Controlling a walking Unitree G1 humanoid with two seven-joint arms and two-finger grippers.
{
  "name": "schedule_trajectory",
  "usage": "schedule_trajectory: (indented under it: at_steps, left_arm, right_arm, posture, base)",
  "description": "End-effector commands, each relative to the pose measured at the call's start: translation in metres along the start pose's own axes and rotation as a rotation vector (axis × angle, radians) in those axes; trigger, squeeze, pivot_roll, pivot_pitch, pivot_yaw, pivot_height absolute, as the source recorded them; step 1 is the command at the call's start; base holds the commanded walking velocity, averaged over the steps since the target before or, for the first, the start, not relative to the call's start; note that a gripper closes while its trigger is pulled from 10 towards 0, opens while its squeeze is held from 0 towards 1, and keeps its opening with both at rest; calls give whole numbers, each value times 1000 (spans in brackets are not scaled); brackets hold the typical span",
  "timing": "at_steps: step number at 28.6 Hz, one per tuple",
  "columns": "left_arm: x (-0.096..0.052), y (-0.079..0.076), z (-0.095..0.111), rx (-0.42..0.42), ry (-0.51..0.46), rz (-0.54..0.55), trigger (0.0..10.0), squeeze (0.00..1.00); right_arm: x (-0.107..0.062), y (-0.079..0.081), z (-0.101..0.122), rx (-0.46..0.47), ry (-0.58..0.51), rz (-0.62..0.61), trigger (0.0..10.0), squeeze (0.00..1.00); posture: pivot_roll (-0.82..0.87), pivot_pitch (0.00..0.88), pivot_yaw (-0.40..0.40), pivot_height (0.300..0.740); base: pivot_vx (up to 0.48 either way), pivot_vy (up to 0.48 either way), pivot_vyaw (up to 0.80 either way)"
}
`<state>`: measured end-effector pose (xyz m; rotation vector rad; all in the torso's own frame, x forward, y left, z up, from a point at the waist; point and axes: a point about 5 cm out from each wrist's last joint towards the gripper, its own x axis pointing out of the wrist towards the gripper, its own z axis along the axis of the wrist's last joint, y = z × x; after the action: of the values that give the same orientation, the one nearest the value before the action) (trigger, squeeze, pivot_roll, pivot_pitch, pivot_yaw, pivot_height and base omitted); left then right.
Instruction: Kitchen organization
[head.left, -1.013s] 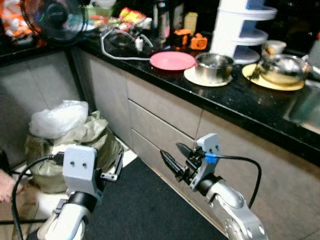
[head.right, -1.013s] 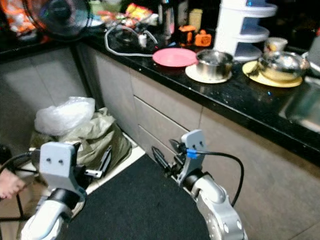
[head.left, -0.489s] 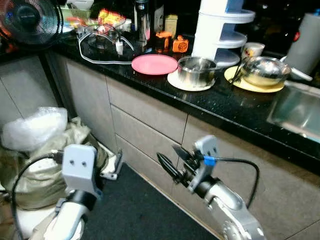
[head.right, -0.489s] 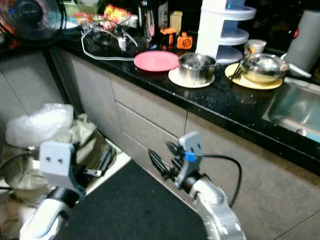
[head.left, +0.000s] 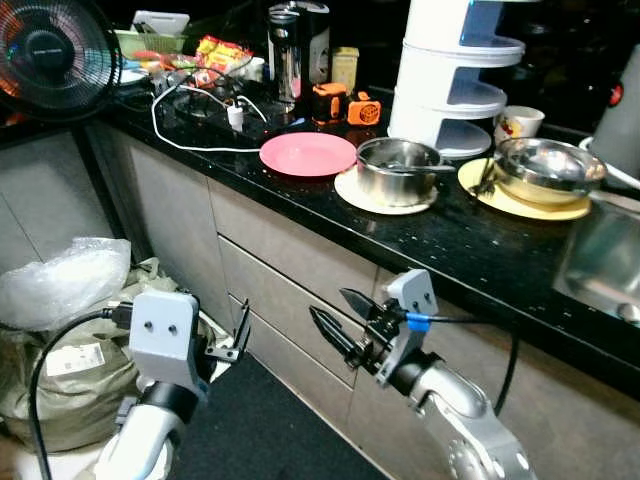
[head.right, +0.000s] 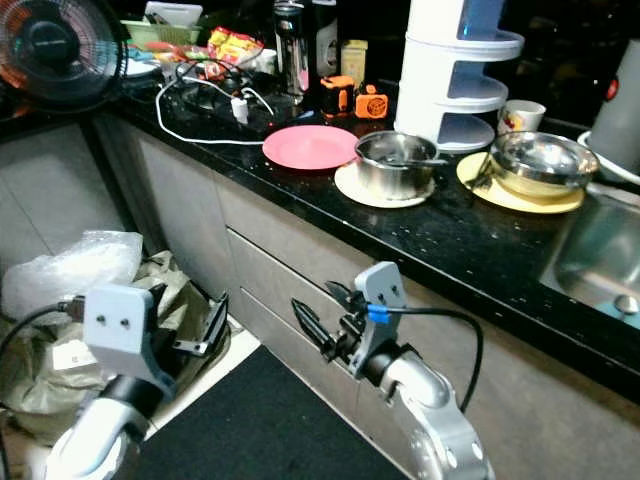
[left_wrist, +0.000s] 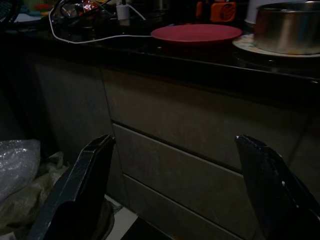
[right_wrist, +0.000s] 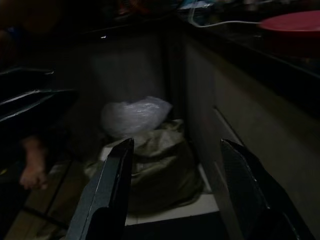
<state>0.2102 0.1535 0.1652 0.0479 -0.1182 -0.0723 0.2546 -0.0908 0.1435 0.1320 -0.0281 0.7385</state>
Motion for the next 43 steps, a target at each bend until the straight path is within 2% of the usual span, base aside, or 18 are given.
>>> schedule_trajectory:
  at_steps: [1, 14, 25, 43]
  left_arm:
    - [-1, -1, -3, 0, 18, -8, 10000, 0]
    - [0, -2, -3, 0, 18, -11, 10000, 0]
    - [1, -2, -3, 1, 17, -11, 10000, 0]
    - [1, -2, -3, -4, 18, -13, 10000, 0]
  right_arm:
    - [-2, 1, 3, -25, -15, 18, 10000, 0]
    - [-2, 4, 3, -27, -21, 59, 10000, 0]
    - [-1, 5, 6, -12, -35, 89, 10000, 0]
    - [10, 10, 20, 37, -76, 110, 10000, 0]
  posture:
    - [85, 0, -37, 740]
    - [86, 0, -40, 740]
    - [90, 0, -41, 740]
    - [97, 0, -41, 740]
  base:
    - [337, 0, 800]
    - [337, 0, 798]
    - [331, 0, 0]
    - [322, 0, 0]
